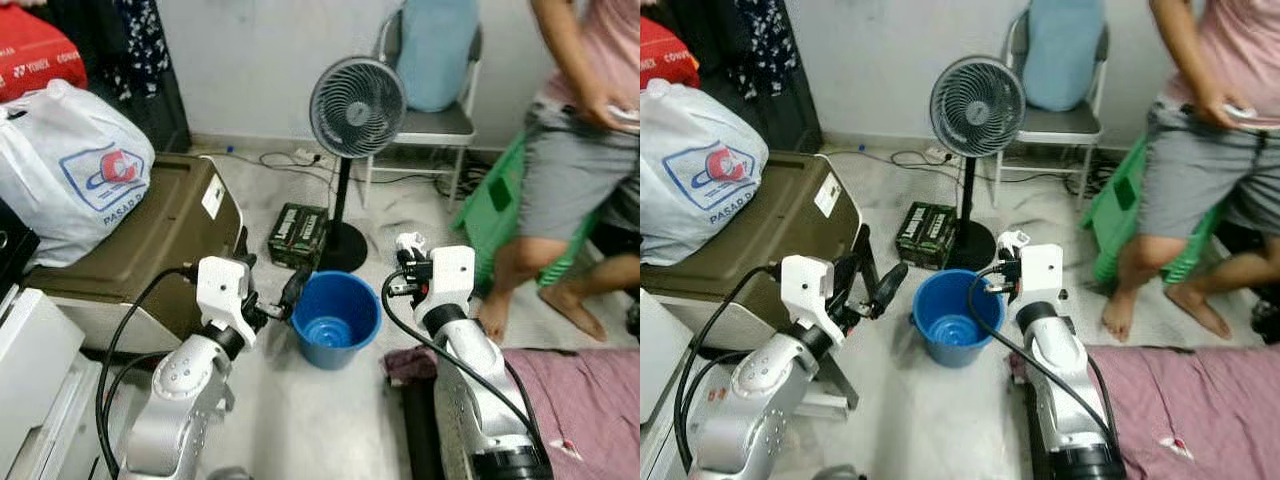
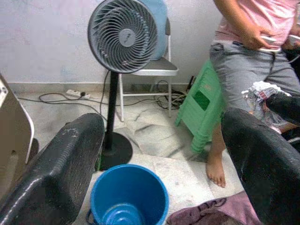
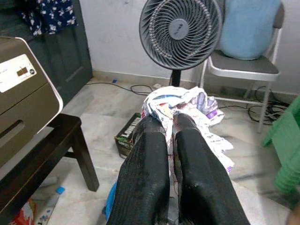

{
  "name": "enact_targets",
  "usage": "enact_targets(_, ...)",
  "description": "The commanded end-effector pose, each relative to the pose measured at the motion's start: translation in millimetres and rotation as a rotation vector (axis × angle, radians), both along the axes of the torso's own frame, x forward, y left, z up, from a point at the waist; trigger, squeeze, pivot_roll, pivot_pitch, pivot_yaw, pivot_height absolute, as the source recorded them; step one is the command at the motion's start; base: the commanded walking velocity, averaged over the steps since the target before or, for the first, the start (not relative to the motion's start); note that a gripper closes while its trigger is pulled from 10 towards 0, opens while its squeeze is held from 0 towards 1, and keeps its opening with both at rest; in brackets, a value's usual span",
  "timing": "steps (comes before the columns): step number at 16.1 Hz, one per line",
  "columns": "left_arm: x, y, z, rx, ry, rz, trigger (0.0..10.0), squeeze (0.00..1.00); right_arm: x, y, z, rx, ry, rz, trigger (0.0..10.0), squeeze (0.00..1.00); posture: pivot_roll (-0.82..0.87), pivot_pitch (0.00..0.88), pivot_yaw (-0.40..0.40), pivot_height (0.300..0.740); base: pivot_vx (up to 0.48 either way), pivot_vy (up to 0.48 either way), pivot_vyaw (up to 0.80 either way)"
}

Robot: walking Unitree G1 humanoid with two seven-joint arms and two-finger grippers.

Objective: Clean up the room

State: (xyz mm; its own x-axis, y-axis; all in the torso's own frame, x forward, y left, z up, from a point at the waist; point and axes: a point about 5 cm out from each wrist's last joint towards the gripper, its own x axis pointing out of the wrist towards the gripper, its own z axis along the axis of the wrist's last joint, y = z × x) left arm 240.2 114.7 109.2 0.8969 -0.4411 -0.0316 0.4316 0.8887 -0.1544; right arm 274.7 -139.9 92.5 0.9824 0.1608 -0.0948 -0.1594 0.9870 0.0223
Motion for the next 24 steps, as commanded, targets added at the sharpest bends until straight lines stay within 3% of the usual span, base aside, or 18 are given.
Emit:
enact_targets(1, 2.2, -1.3, 3.3, 0.002, -0.011, -0.006, 10.0, 0.0, 3.7, 2.3, 3.5, -0.001, -0.007, 0.015, 10.0, 0.0, -0.01, 0.0, -0.036, 0.74, 0.285, 0.0, 0.0)
enact_targets(24, 3.7, -3.6, 3.5, 0.005, -0.006, -0.005, 10.0, 0.0, 7.0, 10.7, 5.9, 0.016, -0.025, 0.042, 10.0, 0.0, 0.0, 0.0, -0.034, 0.74, 0.335, 0.0, 0.0)
